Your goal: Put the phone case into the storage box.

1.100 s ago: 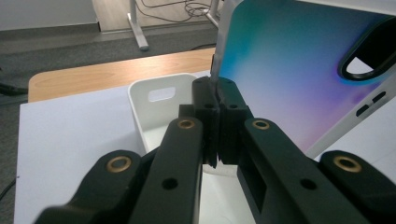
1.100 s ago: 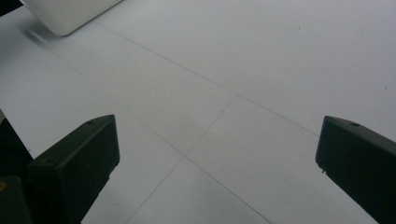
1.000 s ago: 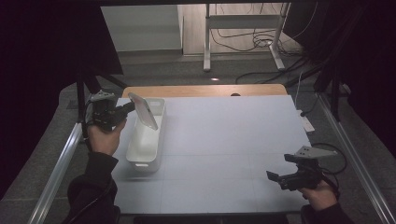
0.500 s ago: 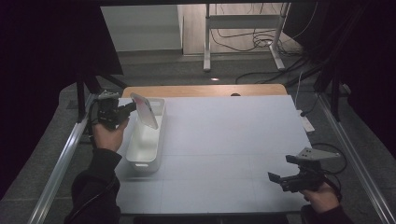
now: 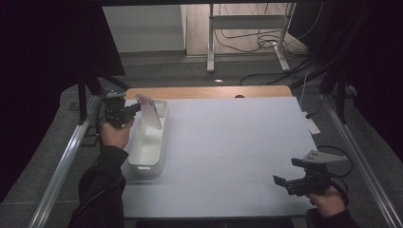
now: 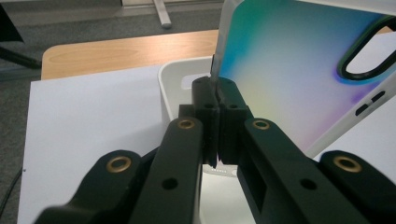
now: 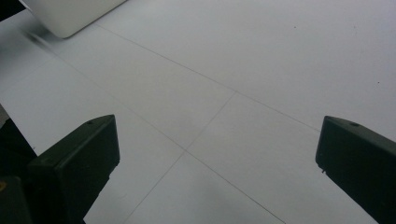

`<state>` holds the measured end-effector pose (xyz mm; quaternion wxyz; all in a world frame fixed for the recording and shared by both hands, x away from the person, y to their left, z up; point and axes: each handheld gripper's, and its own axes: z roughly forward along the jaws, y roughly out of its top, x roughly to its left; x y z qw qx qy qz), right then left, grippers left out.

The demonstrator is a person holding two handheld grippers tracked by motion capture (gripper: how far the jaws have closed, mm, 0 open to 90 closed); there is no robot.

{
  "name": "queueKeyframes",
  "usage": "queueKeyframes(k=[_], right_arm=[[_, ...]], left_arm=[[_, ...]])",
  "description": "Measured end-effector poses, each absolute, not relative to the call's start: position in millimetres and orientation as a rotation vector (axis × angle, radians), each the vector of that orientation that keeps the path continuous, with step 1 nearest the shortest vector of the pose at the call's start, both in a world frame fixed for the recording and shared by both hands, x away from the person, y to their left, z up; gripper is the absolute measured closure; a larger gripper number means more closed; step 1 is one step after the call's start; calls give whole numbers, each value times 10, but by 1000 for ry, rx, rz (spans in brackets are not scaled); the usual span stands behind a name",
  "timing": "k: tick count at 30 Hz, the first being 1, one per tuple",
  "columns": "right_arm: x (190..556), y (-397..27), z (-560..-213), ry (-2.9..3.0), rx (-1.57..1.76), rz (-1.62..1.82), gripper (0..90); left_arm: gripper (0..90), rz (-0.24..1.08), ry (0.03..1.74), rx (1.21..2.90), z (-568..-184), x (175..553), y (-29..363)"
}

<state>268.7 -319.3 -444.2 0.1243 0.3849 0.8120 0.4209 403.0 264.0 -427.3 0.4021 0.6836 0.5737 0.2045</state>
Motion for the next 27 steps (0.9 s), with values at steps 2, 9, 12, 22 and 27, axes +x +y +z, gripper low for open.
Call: queueKeyframes(k=[2, 9, 12, 22, 27], right_arm=[[2689, -3191, -4445, 2368, 1122, 1227, 0], [2691, -3190, -4446, 2374, 1124, 1222, 0], [2691, -3189, -4448, 2375, 1122, 1220, 0], [2689, -3187, -4447, 2380, 1122, 1209, 0], [2690, -3185, -4450, 2380, 1119, 1212, 0]], left_arm=[[879, 515, 1454, 1738, -4297, 4070, 2645], [879, 506, 1477, 1754, -4363, 4184, 2628], [879, 496, 1482, 1760, -4388, 4236, 2621], [878, 506, 1508, 1784, -4456, 4397, 2576], [878, 516, 1522, 1793, -4485, 4468, 2560]])
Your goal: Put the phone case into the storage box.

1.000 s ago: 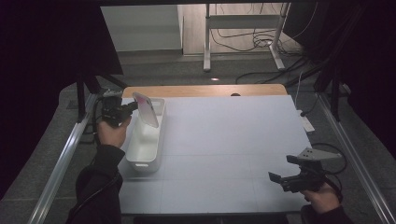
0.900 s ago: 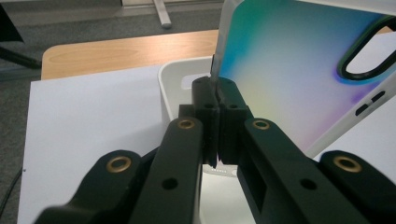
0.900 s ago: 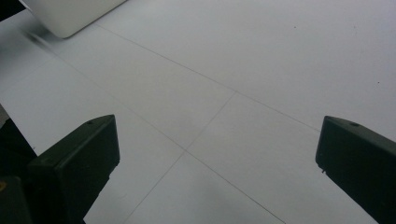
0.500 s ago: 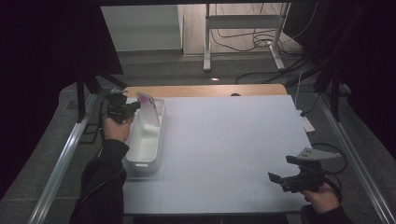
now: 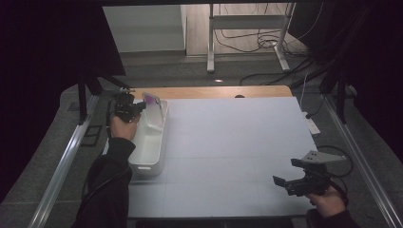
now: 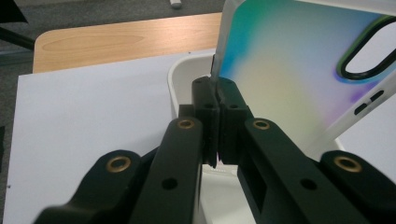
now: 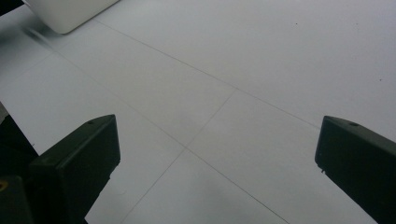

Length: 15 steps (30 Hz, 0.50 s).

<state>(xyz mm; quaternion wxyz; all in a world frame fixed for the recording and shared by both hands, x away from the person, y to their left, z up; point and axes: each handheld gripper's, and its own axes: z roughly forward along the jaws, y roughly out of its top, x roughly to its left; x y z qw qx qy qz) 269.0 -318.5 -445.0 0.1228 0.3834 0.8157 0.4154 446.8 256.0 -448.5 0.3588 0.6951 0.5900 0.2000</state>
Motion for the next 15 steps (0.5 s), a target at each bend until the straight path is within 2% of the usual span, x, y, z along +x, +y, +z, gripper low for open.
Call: queueKeyframes(k=[15], right_arm=[[2686, -3183, -4449, 2389, 1114, 1205, 2]], left_arm=[[871, 529, 1571, 1802, -4574, 4595, 2562]])
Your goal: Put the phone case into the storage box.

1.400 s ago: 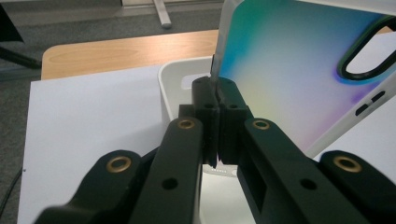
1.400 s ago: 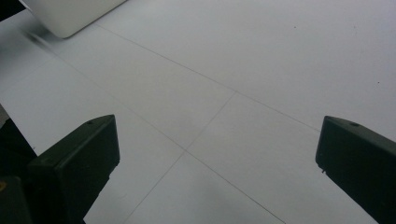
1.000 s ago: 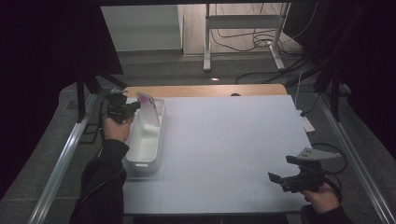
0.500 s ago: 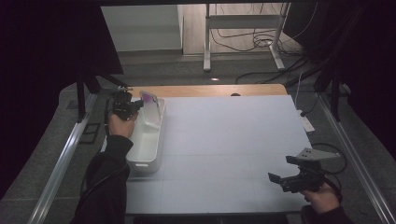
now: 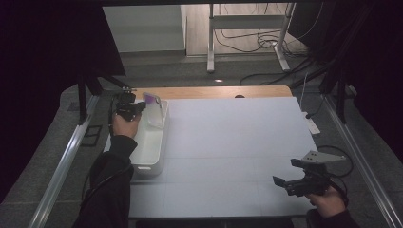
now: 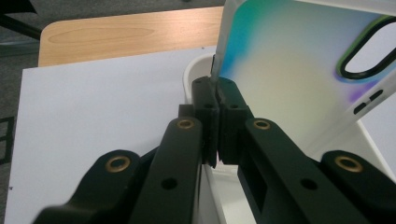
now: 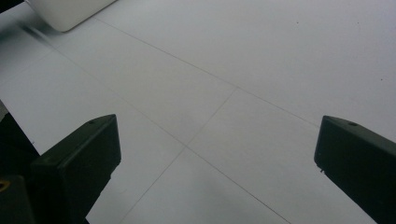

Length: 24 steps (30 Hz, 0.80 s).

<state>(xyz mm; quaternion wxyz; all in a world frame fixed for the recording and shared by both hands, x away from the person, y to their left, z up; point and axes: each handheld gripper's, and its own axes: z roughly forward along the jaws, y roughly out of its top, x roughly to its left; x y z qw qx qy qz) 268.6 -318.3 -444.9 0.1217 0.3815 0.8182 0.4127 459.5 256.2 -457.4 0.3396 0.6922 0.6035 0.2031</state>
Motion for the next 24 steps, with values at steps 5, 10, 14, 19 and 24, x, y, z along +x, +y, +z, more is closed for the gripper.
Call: queueKeyframes(k=[5, 10, 14, 19, 24], right_arm=[[2684, -3178, -4451, 2386, 1112, 1204, 3], [2684, -3175, -4452, 2388, 1110, 1200, 3], [2683, -3172, -4450, 2392, 1105, 1192, 5], [2680, -3173, -4449, 2391, 1103, 1194, 4], [2679, -3173, -4450, 2391, 1101, 1200, 4]], left_arm=[[854, 531, 1565, 1806, -4588, 4610, 2539], [819, 532, 1559, 1776, -4587, 4602, 2563], [803, 518, 1546, 1766, -4598, 4596, 2585], [778, 511, 1531, 1771, -4594, 4588, 2572], [722, 486, 1500, 1776, -4576, 4567, 2563]])
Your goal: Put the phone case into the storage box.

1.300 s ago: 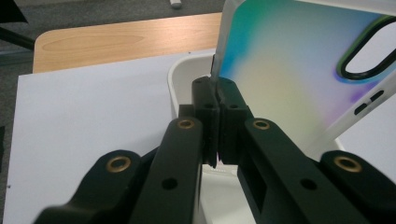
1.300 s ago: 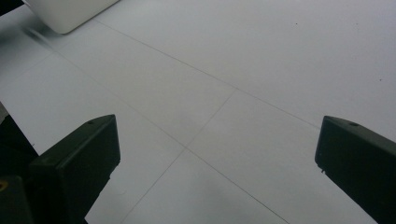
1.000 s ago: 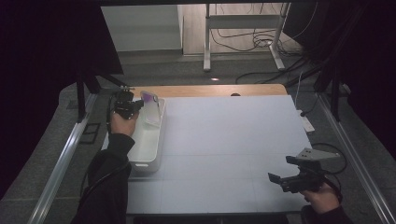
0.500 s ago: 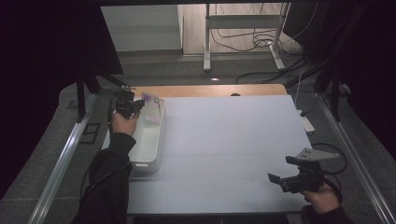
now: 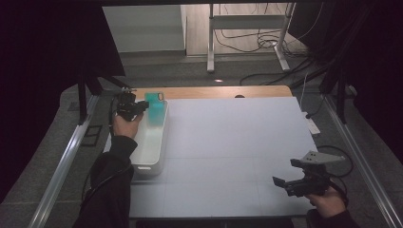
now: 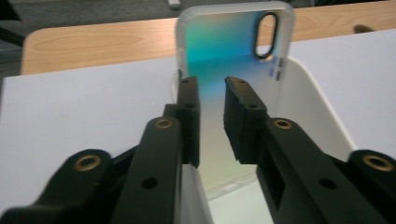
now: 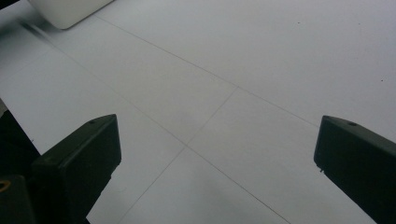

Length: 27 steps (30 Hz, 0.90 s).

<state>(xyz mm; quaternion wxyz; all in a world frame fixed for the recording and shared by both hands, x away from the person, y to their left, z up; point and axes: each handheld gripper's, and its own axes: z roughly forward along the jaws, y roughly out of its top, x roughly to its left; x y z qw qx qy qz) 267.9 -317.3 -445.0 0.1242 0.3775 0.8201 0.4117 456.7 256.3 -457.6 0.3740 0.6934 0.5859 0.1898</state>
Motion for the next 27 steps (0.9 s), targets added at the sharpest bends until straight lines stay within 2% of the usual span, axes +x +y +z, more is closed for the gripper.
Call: queueKeyframes(k=[3, 8, 13, 27], right_arm=[[2679, -3173, -4450, 2391, 1100, 1201, 4], [2683, -3175, -4452, 2393, 1106, 1201, 4], [2685, -3173, -4452, 2395, 1104, 1200, 4], [2683, -3177, -4449, 2396, 1106, 1198, 4]], left_arm=[[681, 476, 1463, 1770, -4554, 4538, 2557], [536, 459, 1415, 1786, -4531, 4493, 2534], [457, 463, 1392, 1801, -4506, 4449, 2521], [310, 447, 1337, 1825, -4470, 4360, 2454]])
